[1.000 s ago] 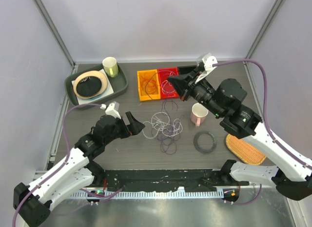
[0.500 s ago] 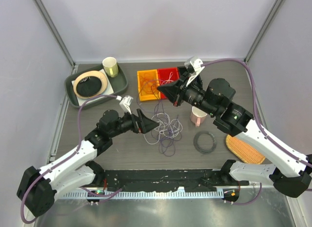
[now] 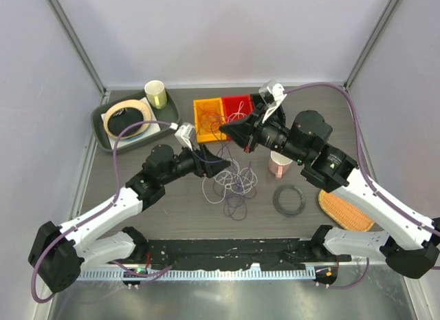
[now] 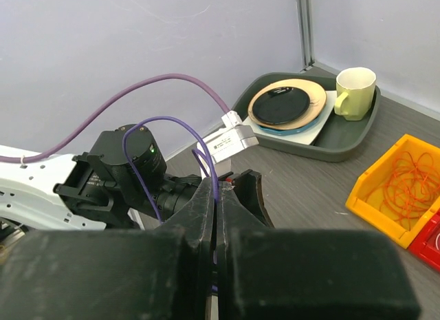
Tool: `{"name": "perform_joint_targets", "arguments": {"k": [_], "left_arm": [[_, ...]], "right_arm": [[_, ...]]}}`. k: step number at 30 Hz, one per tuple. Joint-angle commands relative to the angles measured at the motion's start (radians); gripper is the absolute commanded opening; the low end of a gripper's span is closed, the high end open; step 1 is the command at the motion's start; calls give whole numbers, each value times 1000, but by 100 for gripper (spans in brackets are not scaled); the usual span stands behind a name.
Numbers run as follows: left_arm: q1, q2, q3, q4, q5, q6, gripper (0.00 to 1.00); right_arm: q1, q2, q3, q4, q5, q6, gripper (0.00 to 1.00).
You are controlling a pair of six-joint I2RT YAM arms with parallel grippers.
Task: Untangle the cables
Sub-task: Untie the cable.
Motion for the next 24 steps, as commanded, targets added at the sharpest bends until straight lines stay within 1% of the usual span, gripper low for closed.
{"name": "perform_joint_targets", "arguments": {"k": [1,3,4,7,8,10,11,14,16,20,24], "left_arm": [[-15,-17,19,-3,-19,60,72],[-15,-61,-8,-25,9,103,75],[-15,-85,-20,-67,12,118,76],[-15,-211,-103,-112,-83,148,77],[-15,-274,-120,-120,-144,154,79],[-15,-314,-143,-135,-168,161,81],[-15,-338,-142,-137,-150,166,80],[-15,-337,-128,-119,-114,181,81],[-15,-299,-105,-117,-109,188,81],[-18,-192,-56,-118,-79,186,77],[-29,-115,-37,-54,-54,168,76]], "right_arm": [[3,-31,37,33,-7,22,1],[3,-36,35,25,28,17,1],[3,-40,29,26,34,15,1],[4,-53,19,26,27,18,1],[3,-57,15,29,22,20,1],[3,-59,14,43,7,26,1],[3,-59,12,46,2,31,1],[4,-54,15,54,-18,43,1],[3,-53,15,57,-22,48,1],[3,-56,9,68,-32,49,1],[3,-56,2,72,-42,55,1]]}}
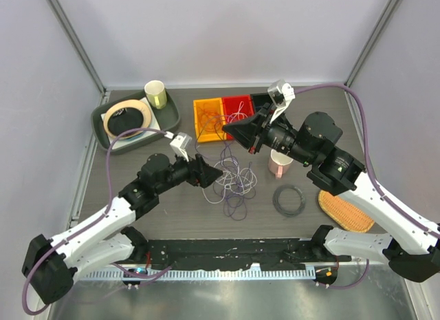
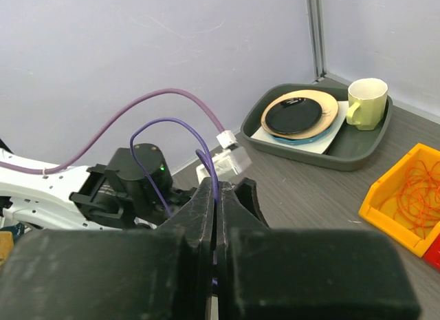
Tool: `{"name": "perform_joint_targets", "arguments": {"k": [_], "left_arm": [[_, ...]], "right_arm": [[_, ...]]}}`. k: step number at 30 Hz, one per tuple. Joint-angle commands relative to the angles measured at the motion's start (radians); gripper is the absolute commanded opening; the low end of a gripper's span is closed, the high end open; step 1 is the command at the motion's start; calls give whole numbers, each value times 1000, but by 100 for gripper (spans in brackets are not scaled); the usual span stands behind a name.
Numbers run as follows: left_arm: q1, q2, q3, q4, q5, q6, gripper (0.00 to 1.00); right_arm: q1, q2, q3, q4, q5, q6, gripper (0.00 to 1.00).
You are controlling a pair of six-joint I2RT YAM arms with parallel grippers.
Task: Untangle the cables
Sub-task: Untie the cable.
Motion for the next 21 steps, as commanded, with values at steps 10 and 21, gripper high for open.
{"name": "perform_joint_targets", "arguments": {"k": [10,21], "left_arm": [[-38,136,60,183,6,-26,71],[-49,234,180,187,-19,-1,63]], "right_arm": [[3,-20,-11,75,-36,14,1],[3,-27,-17,80,-53,21,1]]}}
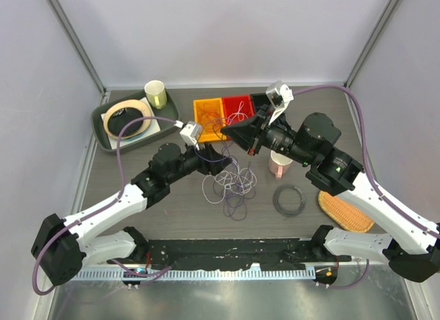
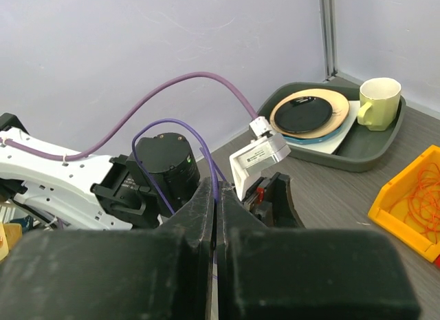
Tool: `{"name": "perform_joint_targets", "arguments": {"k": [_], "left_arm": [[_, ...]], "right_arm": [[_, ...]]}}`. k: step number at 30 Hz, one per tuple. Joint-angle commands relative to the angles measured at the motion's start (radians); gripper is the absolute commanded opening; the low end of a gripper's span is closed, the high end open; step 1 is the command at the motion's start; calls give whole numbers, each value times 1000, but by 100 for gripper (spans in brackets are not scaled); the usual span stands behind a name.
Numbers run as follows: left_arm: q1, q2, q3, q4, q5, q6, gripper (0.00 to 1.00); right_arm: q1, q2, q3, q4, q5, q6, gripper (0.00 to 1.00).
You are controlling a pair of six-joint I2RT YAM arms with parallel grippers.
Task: Untangle the cables
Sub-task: Untie the cable.
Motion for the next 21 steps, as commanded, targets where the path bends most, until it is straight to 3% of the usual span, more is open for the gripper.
{"name": "perform_joint_targets", "arguments": {"k": [1,4,6,8,10,13,14,15,18,21], "left_arm": [[-17,34,77,77,36,31,63],[-23,50,81,102,59,40,62],[-23,54,84,110,58,40,55],[-26,59,89,111,55,43,32],[-26,54,106,81,9,43,0],[-26,13,141,-80,-240,46,0],[-28,-8,153,-178,-424,28,0],[-28,-16,170,-236,-504,20,0],[-25,-50,233,-467,-771,-22,0],[-25,-117,238,-587,-876,-67,0]], "right_arm": [[3,-29,0,57,-15,12,1],[3,-42,-1,57,-2,9,1],[4,-49,-7,56,11,4,1],[3,-57,-13,54,24,3,1],[3,-63,-23,50,51,1,2],[3,-77,-33,2,167,6,10],[3,-88,-45,-10,197,7,12],[3,-94,-84,-16,315,12,13],[3,-112,-167,-47,451,13,19],[3,-143,-245,-107,608,13,31]]}}
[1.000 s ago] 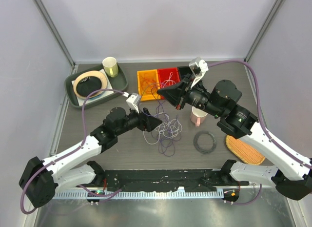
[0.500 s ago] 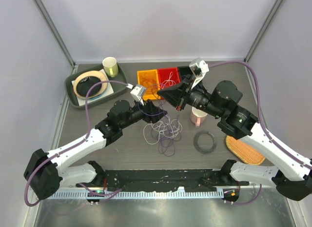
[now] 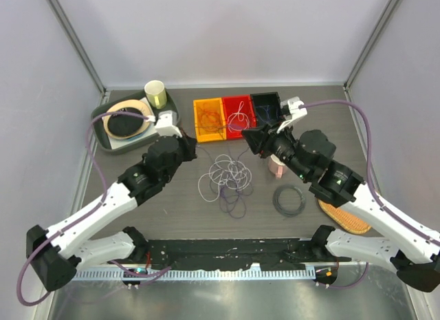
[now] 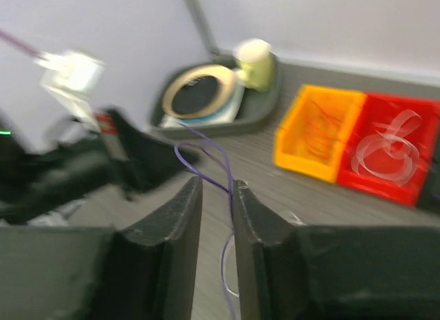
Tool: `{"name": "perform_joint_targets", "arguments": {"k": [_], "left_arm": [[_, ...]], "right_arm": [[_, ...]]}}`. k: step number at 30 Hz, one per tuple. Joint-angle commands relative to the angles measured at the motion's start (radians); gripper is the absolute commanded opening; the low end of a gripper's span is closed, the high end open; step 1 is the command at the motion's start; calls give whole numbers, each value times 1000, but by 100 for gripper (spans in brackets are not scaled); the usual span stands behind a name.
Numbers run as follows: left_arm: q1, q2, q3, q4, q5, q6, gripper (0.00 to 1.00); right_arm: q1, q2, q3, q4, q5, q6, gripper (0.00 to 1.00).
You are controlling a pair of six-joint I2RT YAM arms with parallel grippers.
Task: Untangle the cables
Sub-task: Untie the cable.
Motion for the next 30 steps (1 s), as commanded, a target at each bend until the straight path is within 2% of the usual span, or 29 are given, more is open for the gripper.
{"name": "perform_joint_targets", "arguments": {"k": [1,3,5,7,8,11,12,13,15,19,22,25,27,30], "left_arm": [[4,-114,29,-264,-352,-77,0],[4,-172,20,-301,-369,-89,0],[2,-206,17,-321,-374,-94,0],[4,-240,28,-329,-375,-88,0],[4,-248,34,-333,-369,-83,0],[4,-265,60,-321,-316,-63,0],[4,-263,71,-316,-299,-57,0],[2,-260,94,-316,-283,-54,0],[2,-243,124,-319,-240,-45,0],[2,-205,235,-342,-170,-28,0],[4,-186,305,-339,-92,-10,0],[4,-170,371,-353,-24,1,0],[4,-162,406,-365,-10,4,0],[2,-151,433,-376,0,10,0]], "right_arm": [[3,-45,-108,-77,321,5,36],[3,-91,-179,-81,366,17,45],[3,-122,-223,-86,384,20,59],[3,-158,-245,-91,360,9,74],[3,-163,-254,-88,331,-1,76],[3,-169,-290,-36,95,-95,77],[3,-160,-305,-17,-79,-118,77],[3,-148,-311,1,-170,-159,77],[9,-85,-311,58,-308,-173,77],[30,74,-274,107,-321,-235,77],[44,195,-265,275,-327,-290,77],[49,312,-236,354,-340,-389,77],[50,392,-175,359,-335,-419,77],[58,430,-124,371,-408,-408,75]]}}
